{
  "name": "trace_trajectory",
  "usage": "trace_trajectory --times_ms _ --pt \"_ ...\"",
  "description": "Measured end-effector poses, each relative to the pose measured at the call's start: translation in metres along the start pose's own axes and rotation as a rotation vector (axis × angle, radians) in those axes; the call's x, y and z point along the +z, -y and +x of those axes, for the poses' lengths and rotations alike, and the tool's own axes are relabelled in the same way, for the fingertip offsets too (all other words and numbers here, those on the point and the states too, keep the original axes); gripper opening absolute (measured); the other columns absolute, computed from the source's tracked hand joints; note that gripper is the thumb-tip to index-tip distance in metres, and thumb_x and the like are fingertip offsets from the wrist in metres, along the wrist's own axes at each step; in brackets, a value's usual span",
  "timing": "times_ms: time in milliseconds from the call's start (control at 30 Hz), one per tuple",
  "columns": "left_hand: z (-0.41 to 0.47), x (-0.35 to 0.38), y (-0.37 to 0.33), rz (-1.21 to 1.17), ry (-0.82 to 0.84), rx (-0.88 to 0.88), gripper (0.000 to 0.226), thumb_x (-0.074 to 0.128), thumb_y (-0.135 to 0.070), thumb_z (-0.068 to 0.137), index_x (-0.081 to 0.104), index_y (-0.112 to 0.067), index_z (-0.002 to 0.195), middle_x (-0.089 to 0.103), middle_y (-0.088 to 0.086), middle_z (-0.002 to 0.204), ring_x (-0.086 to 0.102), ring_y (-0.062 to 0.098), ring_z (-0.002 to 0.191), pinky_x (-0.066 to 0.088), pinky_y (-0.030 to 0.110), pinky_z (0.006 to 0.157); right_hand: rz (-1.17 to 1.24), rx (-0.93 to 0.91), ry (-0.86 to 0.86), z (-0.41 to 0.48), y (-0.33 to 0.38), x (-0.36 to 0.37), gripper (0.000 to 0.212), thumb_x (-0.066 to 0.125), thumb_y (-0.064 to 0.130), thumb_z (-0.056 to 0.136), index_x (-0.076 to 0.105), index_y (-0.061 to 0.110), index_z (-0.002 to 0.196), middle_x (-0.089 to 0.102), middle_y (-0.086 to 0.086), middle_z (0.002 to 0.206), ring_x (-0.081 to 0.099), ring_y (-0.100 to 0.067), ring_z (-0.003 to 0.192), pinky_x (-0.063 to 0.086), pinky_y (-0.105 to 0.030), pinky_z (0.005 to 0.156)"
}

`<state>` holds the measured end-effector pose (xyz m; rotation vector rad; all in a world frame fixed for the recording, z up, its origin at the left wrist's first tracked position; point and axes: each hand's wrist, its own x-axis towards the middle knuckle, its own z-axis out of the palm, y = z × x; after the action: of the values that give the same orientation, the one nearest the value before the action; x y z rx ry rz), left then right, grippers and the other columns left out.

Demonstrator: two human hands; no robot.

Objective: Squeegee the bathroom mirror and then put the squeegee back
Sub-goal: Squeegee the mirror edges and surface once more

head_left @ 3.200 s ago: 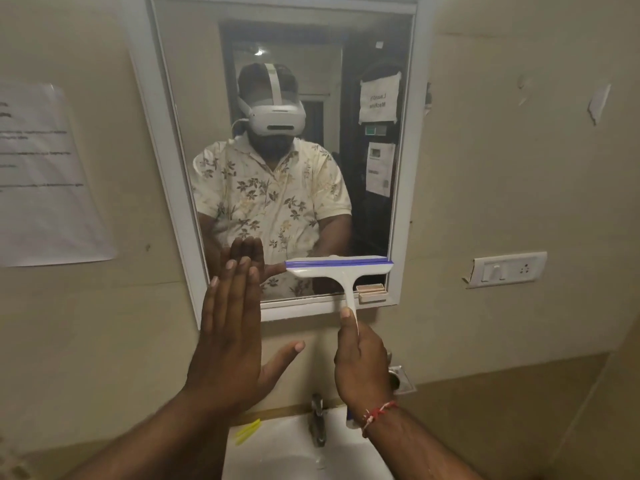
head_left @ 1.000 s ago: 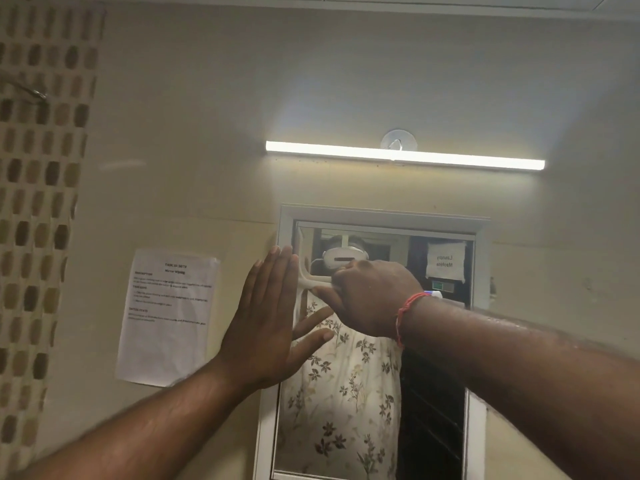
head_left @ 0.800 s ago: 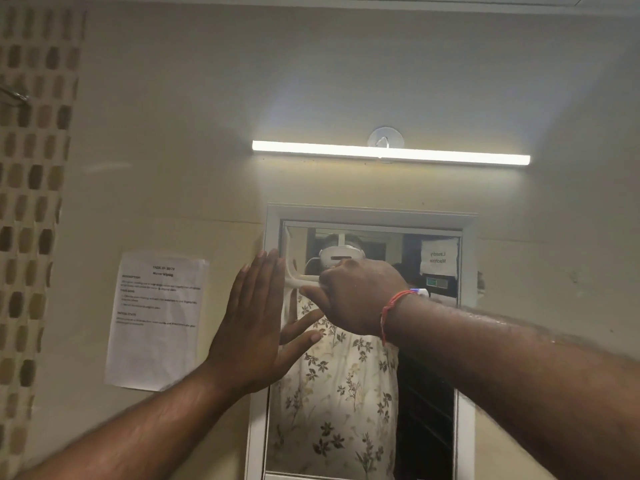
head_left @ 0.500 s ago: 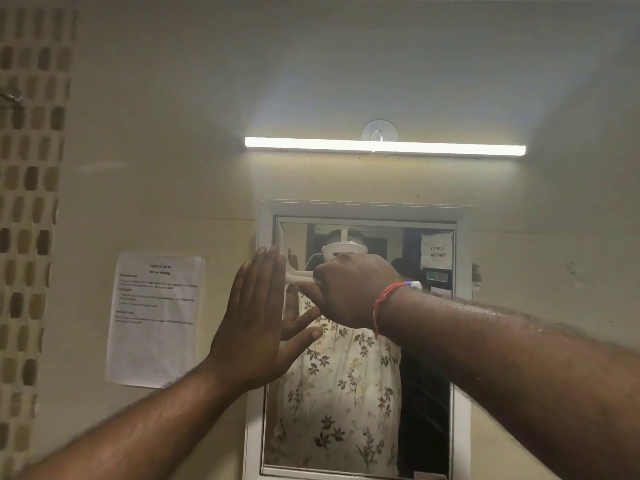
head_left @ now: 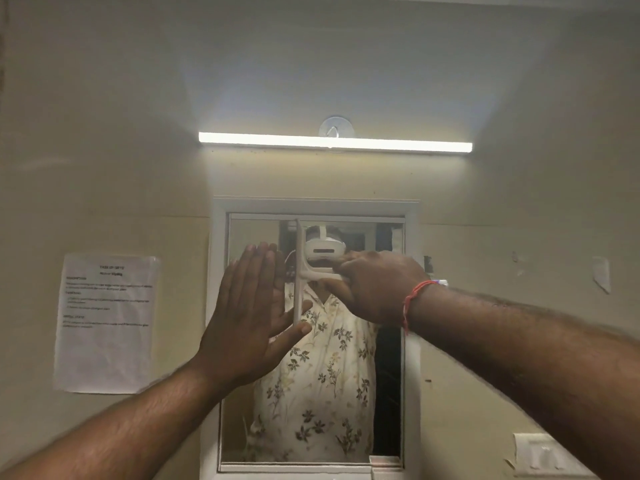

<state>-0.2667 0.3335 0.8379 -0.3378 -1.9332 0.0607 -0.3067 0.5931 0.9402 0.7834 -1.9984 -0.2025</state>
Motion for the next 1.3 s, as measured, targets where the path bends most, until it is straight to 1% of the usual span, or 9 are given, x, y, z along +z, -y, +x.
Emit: trace_trajectory --times_ms 167,267,367,533,733,967,1133,1233,1300 --pt "0.001 0.006 -0.02 -0.059 -0.024 0.006 0.113 0.043 -0.078 0.108 -0.015 -0.015 0.183 -0.02 0.006 0.193 -0.012 0.029 0.181 0.013 0.068 0.143 0.024 0.039 0.043 -0.03 -0.032 -0.014 0.077 0.014 0.084 0.103 0.072 0.033 0.106 0.073 0.011 0.104 0.065 -0.007 0.072 0.046 -0.027 0.051" --pt "0.0 0.009 -0.031 -0.068 -0.026 0.004 0.112 0.044 -0.076 0.107 -0.016 -0.019 0.183 -0.018 0.005 0.193 -0.011 0.029 0.181 0.016 0.071 0.142 0.04 0.11 0.074 -0.058 -0.049 -0.031 0.063 0.021 0.079 0.106 0.065 0.034 0.1 0.065 0.01 0.089 0.055 -0.007 0.063 0.044 -0.031 0.052" --pt "-0.001 0.011 -0.04 -0.085 -0.022 0.0 0.111 0.043 -0.077 0.107 -0.018 -0.023 0.182 -0.02 0.002 0.193 -0.012 0.027 0.18 0.013 0.071 0.142 0.036 0.222 0.133 -0.084 -0.068 -0.042 0.066 0.024 0.079 0.106 0.053 0.03 0.072 0.06 0.005 0.069 0.058 -0.014 0.06 0.044 -0.032 0.053" --pt "-0.002 0.01 -0.054 -0.11 -0.03 0.014 0.112 0.045 -0.075 0.106 -0.018 -0.024 0.182 -0.021 0.001 0.193 -0.013 0.026 0.18 0.017 0.073 0.14 0.023 0.259 0.159 -0.095 -0.078 -0.048 0.071 0.026 0.078 0.107 0.051 0.026 0.066 0.059 0.003 0.066 0.055 -0.015 0.058 0.034 -0.031 0.05" --pt "-0.016 0.001 -0.06 -0.142 -0.039 0.01 0.112 0.047 -0.075 0.105 -0.016 -0.026 0.183 -0.018 -0.002 0.194 -0.011 0.025 0.181 0.016 0.074 0.14 0.002 0.268 0.169 -0.102 -0.088 -0.052 0.068 0.027 0.076 0.107 0.054 0.027 0.069 0.06 0.004 0.067 0.056 -0.014 0.058 0.032 -0.031 0.049" --pt "-0.036 0.004 -0.043 -0.079 0.01 0.011 0.114 0.043 -0.082 0.107 -0.003 -0.011 0.184 -0.008 0.011 0.194 -0.003 0.036 0.181 0.012 0.068 0.142 0.007 0.275 0.154 -0.109 -0.096 -0.046 0.072 0.024 0.079 0.104 0.069 0.028 0.082 0.064 0.005 0.068 0.061 -0.014 0.059 0.033 -0.03 0.048" --pt "-0.045 -0.004 -0.036 -0.067 0.003 0.004 0.116 0.048 -0.08 0.104 -0.004 -0.015 0.184 -0.006 0.011 0.195 -0.002 0.034 0.181 0.015 0.071 0.141 0.009 0.279 0.137 -0.111 -0.089 -0.051 0.068 0.025 0.077 0.105 0.064 0.029 0.078 0.062 0.006 0.065 0.058 -0.012 0.056 0.032 -0.028 0.048" --pt "-0.049 -0.009 -0.027 -0.049 0.0 -0.009 0.118 0.047 -0.082 0.104 0.001 -0.008 0.184 -0.005 0.012 0.194 0.0 0.036 0.181 0.011 0.066 0.142 0.027 0.209 0.083 -0.111 -0.069 -0.054 0.061 0.027 0.076 0.107 0.06 0.032 0.079 0.056 0.01 0.06 0.053 -0.009 0.049 0.038 -0.029 0.045" --pt "-0.054 -0.012 -0.021 -0.041 0.019 -0.028 0.12 0.046 -0.084 0.103 0.002 -0.007 0.184 -0.005 0.013 0.194 0.0 0.037 0.181 0.012 0.067 0.143 0.029 0.109 0.033 -0.107 -0.045 -0.05 0.062 0.027 0.077 0.107 0.068 0.034 0.09 0.05 0.014 0.059 0.054 -0.008 0.046 0.043 -0.027 0.043"
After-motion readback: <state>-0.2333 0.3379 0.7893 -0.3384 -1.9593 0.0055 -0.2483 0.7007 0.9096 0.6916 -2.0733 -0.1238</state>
